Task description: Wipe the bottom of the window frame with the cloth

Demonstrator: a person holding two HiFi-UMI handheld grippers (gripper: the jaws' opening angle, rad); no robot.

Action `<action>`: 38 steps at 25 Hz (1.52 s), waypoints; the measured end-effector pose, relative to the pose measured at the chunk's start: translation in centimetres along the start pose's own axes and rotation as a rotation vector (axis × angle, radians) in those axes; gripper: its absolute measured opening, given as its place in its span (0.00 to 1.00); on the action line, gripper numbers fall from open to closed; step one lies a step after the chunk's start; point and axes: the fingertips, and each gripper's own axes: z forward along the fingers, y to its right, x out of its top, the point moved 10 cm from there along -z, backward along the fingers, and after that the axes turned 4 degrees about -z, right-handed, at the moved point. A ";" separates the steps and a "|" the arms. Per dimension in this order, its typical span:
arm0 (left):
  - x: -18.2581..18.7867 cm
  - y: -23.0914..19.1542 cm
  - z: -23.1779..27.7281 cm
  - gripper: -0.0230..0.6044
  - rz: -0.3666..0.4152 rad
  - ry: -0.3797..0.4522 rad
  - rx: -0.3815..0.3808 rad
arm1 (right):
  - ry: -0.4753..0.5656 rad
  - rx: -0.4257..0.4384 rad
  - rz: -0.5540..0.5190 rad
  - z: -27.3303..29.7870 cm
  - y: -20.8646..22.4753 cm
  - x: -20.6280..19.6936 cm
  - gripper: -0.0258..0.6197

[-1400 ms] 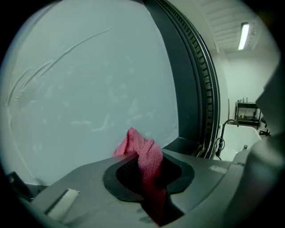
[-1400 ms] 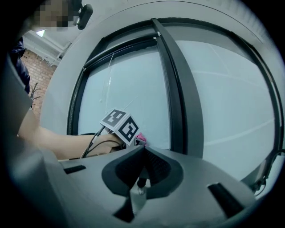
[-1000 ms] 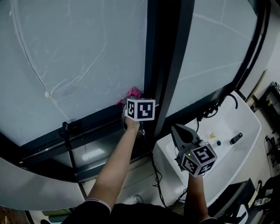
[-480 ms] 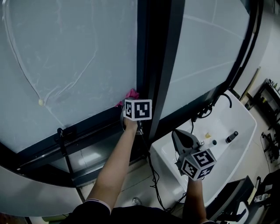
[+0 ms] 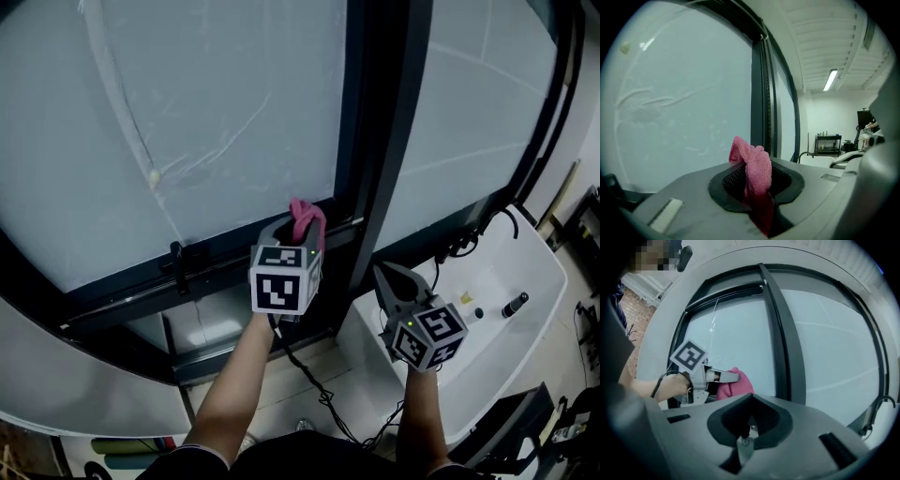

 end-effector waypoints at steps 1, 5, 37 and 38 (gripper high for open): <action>0.0 -0.3 -2.2 0.17 0.003 0.016 -0.017 | 0.010 0.019 0.000 0.3 -1.0 0.1 0.04; 0.3 -2.1 -11.0 0.17 -0.012 0.072 -0.046 | 0.033 0.116 -0.007 1.8 -5.8 0.8 0.04; -6.6 -13.9 -32.6 0.17 -0.046 0.064 0.216 | 0.058 0.393 -0.057 6.4 -24.5 3.3 0.04; -6.6 -13.9 -32.6 0.17 -0.048 0.065 0.211 | 0.057 0.393 -0.058 6.4 -24.6 3.3 0.04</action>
